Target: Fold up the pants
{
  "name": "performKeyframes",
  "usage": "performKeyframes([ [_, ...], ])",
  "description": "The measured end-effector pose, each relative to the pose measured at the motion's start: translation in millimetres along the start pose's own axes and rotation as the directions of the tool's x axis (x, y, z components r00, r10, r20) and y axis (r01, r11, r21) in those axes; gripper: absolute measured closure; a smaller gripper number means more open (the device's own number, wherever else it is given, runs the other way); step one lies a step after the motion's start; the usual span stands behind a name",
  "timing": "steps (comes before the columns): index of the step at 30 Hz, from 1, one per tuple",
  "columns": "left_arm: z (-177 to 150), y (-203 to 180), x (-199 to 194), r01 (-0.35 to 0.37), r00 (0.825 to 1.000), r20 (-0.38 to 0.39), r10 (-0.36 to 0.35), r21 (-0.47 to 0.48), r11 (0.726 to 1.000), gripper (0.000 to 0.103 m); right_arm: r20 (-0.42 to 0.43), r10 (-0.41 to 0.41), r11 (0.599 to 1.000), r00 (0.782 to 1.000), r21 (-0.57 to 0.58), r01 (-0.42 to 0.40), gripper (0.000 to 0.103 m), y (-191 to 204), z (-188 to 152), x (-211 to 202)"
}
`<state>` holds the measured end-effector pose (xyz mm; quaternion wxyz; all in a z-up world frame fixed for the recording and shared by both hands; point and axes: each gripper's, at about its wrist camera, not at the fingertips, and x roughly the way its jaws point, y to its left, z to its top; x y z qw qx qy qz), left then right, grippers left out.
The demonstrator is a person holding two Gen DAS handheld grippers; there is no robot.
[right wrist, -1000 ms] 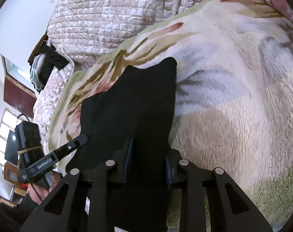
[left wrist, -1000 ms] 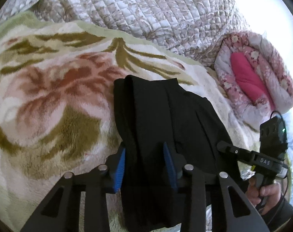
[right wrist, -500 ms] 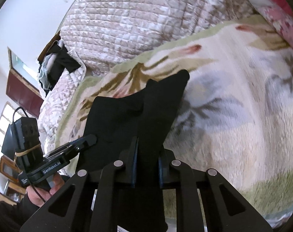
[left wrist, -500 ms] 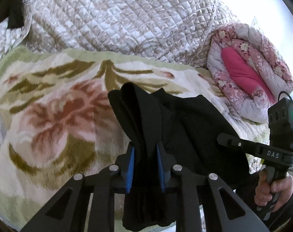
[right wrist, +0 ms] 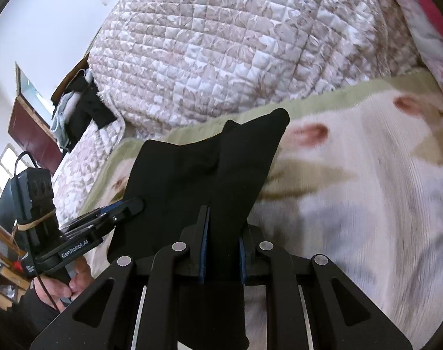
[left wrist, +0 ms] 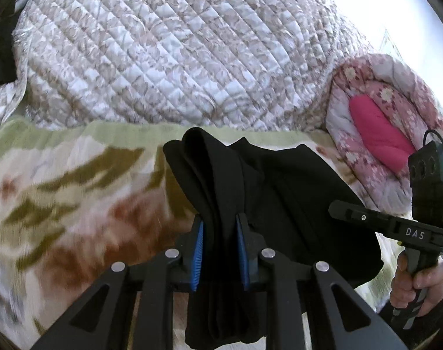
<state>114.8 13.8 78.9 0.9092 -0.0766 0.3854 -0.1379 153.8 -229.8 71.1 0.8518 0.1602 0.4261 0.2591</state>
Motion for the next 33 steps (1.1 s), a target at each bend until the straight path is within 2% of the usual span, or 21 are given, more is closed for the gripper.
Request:
performKeyframes([
  [5, 16.6, 11.8, 27.4, -0.024, 1.000, 0.005, 0.024, 0.000, 1.000, 0.079, -0.022, -0.018, 1.000, 1.000, -0.025, 0.018, 0.085, -11.4, 23.7, 32.7],
  [7, 15.9, 18.6, 43.0, -0.040, 0.999, -0.027, 0.040, 0.001, 0.999, 0.078, -0.050, -0.081, 0.997, 0.995, -0.018, 0.080, 0.080, -22.6, 24.6, 44.7],
  [10, 4.3, 34.8, 60.0, -0.112, 0.990, -0.091, 0.112, 0.001, 0.994, 0.078, -0.023, -0.133, 0.991, 0.991, -0.020, 0.132, 0.076, -33.5, 19.0, 36.9],
  [12, -3.3, 47.3, 52.8, -0.147, 0.987, -0.073, 0.146, -0.012, 0.989, 0.078, -0.002, -0.157, 0.987, 0.988, -0.025, 0.157, 0.075, -36.5, 15.2, 23.8],
  [16, -10.1, 62.3, 28.2, -0.171, 0.985, -0.047, 0.168, -0.070, 0.983, 0.078, 0.021, -0.186, 0.981, 0.982, -0.058, 0.187, 0.075, -27.1, 5.3, 6.2],
  [20, -18.2, 45.8, -0.6, -0.150, 0.989, -0.004, 0.150, -0.064, 0.987, 0.078, 0.043, -0.198, 0.973, 0.979, -0.113, 0.201, 0.075, -2.6, -13.7, 1.4],
  [23, -23.8, 22.4, -12.1, -0.097, 0.995, 0.020, 0.098, -0.043, 0.994, 0.078, 0.019, -0.215, 0.963, 0.976, -0.163, 0.215, 0.075, 11.9, -29.1, 14.2],
  [26, -36.0, -3.1, 1.2, -0.081, 0.997, -0.004, 0.081, 0.012, 0.997, 0.078, -0.063, -0.278, 0.942, 0.959, -0.212, 0.259, 0.075, 11.6, -44.9, 42.2],
  [28, -45.8, -6.2, 19.7, -0.074, 0.995, -0.060, 0.074, 0.013, 0.997, 0.078, -0.043, -0.287, 0.937, 0.957, -0.220, 0.271, 0.075, 10.7, -49.9, 43.1],
  [29, -51.5, -6.9, 27.0, -0.101, 0.992, -0.074, 0.103, 0.023, 0.995, 0.078, -0.048, -0.287, 0.939, 0.957, -0.211, 0.271, 0.075, 11.6, -48.9, 40.6],
  [33, -51.9, -11.9, 21.9, -0.121, 0.991, -0.057, 0.123, 0.046, 0.992, 0.078, -0.050, -0.300, 0.932, 0.953, -0.228, 0.281, 0.075, 18.0, -47.8, 29.1],
])
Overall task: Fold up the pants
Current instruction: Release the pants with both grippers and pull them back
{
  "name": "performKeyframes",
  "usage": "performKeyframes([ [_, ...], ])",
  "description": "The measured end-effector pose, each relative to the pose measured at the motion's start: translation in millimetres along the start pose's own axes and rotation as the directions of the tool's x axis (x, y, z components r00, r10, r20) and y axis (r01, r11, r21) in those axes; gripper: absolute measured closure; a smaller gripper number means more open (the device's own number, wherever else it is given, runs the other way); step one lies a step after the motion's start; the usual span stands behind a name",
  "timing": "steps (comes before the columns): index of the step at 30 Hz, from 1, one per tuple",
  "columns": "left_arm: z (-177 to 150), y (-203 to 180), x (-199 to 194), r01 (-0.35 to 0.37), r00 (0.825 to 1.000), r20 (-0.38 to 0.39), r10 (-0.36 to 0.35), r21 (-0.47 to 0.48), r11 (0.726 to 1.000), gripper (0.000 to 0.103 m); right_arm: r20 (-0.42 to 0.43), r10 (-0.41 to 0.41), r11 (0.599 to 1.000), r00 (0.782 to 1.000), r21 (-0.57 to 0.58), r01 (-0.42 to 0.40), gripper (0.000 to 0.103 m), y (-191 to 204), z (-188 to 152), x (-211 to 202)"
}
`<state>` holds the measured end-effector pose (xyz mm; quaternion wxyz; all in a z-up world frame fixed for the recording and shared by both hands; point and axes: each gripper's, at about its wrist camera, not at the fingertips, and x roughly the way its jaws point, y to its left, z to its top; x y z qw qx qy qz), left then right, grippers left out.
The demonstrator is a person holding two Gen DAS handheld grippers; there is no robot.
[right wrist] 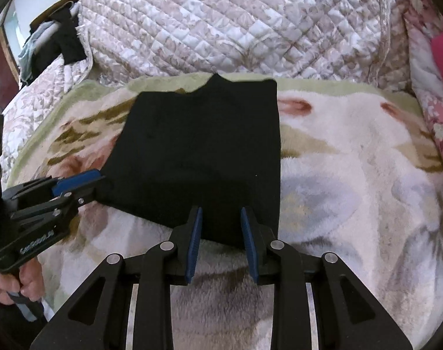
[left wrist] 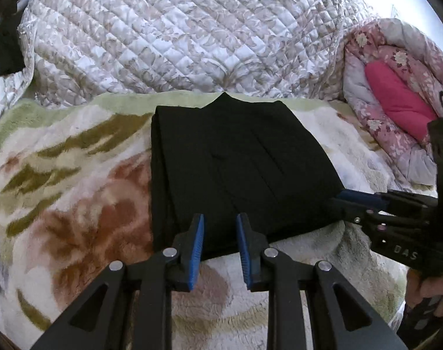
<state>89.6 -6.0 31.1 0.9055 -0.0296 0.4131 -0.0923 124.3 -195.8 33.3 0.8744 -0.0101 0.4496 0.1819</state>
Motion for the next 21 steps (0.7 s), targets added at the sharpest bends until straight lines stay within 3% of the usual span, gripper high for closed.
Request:
performKeyframes([
  [8, 4.3, -8.2, -13.1, -0.032, 0.999, 0.022, 0.032, -0.007, 0.999, 0.078, 0.040, 0.027, 1.000, 0.999, 0.005, -0.027, 0.075, 11.1, 3.9, -1.6],
  [12, 6.3, -13.6, -9.6, -0.049, 0.998, 0.035, 0.049, -0.003, 0.999, 0.078, 0.015, 0.051, 0.999, 0.999, 0.000, -0.051, 0.066, 14.0, -0.2, 14.5],
  [15, -0.1, -8.6, 4.2, -0.057, 0.998, 0.000, 0.057, 0.002, 0.998, 0.077, 0.028, 0.042, 0.999, 0.999, -0.035, -0.041, 0.066, 16.6, -3.8, 15.0],
  [21, -5.8, -3.9, 6.6, -0.052, 0.998, 0.038, 0.053, -0.007, 0.999, 0.075, 0.051, 0.023, 0.999, 0.998, -0.035, -0.021, 0.066, 15.5, -6.9, 18.9],
])
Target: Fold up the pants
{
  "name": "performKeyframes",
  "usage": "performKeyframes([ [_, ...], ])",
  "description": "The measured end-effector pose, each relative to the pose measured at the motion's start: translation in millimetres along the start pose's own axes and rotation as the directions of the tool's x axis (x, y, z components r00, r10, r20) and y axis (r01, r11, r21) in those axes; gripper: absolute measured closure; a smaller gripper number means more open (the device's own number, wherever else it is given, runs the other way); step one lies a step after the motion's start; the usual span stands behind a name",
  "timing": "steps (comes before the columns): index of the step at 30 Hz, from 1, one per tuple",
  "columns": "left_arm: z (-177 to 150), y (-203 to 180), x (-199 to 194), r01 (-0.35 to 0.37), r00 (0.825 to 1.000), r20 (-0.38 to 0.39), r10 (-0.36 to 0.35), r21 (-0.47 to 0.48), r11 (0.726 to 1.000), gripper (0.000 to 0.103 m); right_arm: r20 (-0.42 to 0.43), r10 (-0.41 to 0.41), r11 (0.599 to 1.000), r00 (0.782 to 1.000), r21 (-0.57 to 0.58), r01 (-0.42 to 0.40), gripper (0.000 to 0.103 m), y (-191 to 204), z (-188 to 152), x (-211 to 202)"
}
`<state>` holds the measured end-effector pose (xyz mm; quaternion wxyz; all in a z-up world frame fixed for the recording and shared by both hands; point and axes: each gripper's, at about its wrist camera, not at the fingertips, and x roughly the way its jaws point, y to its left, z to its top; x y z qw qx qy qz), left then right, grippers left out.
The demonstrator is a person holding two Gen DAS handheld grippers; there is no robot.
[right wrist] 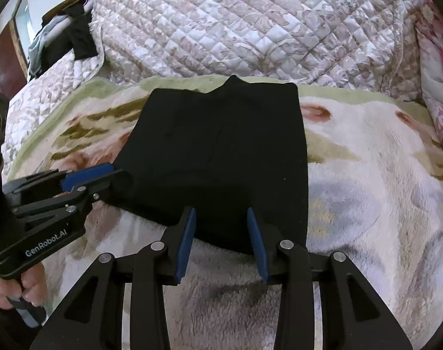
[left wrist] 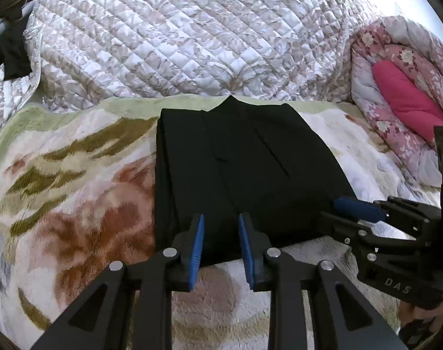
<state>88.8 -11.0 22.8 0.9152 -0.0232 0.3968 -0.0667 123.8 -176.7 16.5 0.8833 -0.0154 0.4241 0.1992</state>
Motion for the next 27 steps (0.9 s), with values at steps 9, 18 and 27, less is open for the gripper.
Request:
performKeyframes([
  [9, -1.7, 5.8, -2.9, -0.050, 0.999, -0.001, 0.050, -0.001, 0.999, 0.061, 0.014, -0.027, 1.000, 1.000, 0.011, 0.027, 0.062, -4.3, -10.8, -21.7],
  [18, -29.9, 20.1, -14.9, -0.068, 0.994, -0.094, 0.062, -0.058, 0.996, 0.057, -0.061, -0.037, 0.996, 0.997, 0.081, 0.042, 0.049, -15.3, -44.8, -33.2],
  [27, -53.4, 7.4, -56.0, -0.051, 0.997, -0.058, 0.048, -0.059, 0.997, 0.057, -0.019, -0.007, 0.998, 1.000, 0.060, 0.008, 0.049, 13.9, -59.0, -62.4],
])
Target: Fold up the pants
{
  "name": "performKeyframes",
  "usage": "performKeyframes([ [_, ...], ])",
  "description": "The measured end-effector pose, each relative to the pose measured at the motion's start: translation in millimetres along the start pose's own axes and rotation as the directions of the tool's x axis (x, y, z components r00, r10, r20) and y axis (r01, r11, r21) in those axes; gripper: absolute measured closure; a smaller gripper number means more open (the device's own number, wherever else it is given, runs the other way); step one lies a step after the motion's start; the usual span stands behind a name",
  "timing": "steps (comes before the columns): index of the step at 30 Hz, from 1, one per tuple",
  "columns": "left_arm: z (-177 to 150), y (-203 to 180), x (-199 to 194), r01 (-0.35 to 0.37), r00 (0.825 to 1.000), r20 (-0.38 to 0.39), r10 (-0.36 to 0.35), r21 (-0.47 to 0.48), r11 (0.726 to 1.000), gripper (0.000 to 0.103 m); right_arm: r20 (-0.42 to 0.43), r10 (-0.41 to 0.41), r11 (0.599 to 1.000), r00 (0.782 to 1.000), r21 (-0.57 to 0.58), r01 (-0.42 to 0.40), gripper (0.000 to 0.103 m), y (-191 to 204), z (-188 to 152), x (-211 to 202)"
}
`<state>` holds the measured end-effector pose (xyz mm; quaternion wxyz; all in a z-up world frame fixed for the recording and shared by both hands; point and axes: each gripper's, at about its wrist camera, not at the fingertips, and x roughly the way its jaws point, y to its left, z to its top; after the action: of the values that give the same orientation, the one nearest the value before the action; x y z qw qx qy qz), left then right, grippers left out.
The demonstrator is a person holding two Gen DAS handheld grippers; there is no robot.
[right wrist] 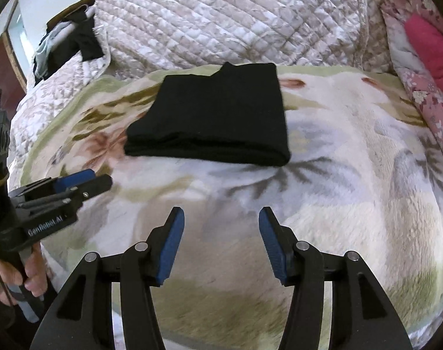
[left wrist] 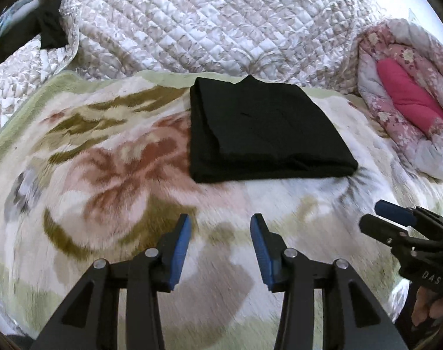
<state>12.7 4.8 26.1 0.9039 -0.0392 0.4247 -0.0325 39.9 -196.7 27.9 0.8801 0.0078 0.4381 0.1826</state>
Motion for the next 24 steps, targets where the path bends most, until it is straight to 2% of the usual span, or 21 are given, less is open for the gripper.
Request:
performKeyframes([
  [4, -9.3, -7.7, 1.5, -0.010, 1.000, -0.010, 0.010, 0.030, 0.999, 0.057, -0.008, -0.024, 0.999, 1.000, -0.036, 0.024, 0.049, 9.0, -4.9, 6.3],
  [7, -13.5, -7.7, 13.6, -0.029, 0.999, -0.045, 0.031, 0.035, 0.999, 0.057, -0.021, -0.039, 0.999, 0.999, -0.028, 0.039, 0.049, 6.9, -4.9, 15.3],
  [9, -14.4, -6.5, 16.7, -0.034, 0.999, -0.036, 0.035, 0.037, 0.999, 0.056, -0.035, -0.050, 0.999, 0.998, -0.020, 0.049, 0.049, 4.3, -5.5, 21.3],
  [16, -13.7, -5.7, 20.4, -0.026, 0.999, -0.026, 0.027, 0.030, 0.999, 0.051, -0.035, -0.072, 0.996, 0.997, -0.045, 0.071, 0.038, 10.0, -5.8, 29.2],
  [24, -13.2, -5.5, 20.4, -0.025, 0.999, -0.028, 0.026, 0.030, 0.999, 0.049, -0.035, -0.075, 0.997, 0.997, -0.038, 0.074, 0.036, 10.4, -4.5, 31.1],
])
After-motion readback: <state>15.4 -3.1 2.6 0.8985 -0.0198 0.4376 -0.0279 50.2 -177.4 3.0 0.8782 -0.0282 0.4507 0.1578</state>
